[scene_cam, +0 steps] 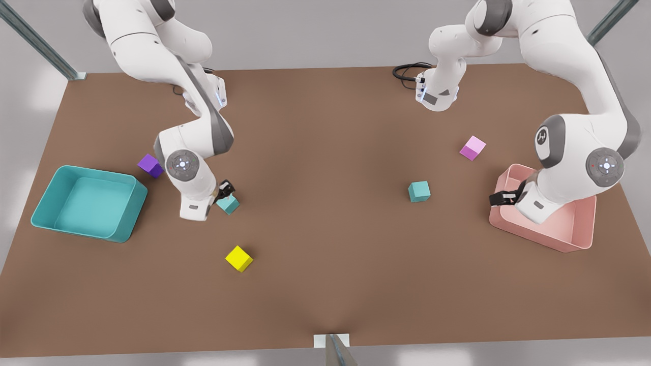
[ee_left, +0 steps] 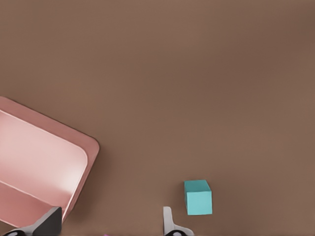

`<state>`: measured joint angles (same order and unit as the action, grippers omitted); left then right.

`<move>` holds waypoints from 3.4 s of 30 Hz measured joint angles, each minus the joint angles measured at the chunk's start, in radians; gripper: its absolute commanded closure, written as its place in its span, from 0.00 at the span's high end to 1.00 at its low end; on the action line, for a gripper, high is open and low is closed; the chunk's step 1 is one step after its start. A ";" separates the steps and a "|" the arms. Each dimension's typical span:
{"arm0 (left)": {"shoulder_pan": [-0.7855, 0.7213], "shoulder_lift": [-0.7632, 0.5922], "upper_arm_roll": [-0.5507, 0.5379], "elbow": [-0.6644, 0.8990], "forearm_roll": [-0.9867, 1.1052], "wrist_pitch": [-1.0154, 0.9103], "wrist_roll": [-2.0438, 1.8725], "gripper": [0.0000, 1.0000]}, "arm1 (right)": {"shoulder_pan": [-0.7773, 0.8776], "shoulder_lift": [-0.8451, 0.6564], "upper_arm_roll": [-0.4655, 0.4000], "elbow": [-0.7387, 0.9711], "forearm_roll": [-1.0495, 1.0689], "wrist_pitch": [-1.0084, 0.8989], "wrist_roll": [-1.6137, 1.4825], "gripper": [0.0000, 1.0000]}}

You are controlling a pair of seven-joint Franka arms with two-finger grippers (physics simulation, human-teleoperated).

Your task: Stack the two blue cubes on top of each other

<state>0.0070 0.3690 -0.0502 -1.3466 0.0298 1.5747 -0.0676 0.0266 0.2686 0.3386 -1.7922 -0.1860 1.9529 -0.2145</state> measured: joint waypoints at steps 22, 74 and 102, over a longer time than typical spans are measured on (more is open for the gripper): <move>0.094 -0.323 -0.306 -0.708 0.002 0.248 -0.166 1.00 | -0.007 -0.037 -0.091 -0.467 -0.026 0.432 -0.128 1.00; 0.029 -0.024 -0.321 -0.337 0.017 0.064 -0.457 1.00 | 0.010 -0.096 -0.060 -0.086 0.188 0.276 -0.166 0.41; 0.122 -0.045 -0.421 -0.763 0.174 0.644 -0.534 1.00 | 0.781 0.716 -0.330 0.806 0.128 0.085 0.132 0.42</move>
<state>0.1286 0.3238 -0.4713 -2.1092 0.2035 2.2191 -0.6017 0.8073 0.9844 0.0087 -0.9860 -0.0584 2.0381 -0.0829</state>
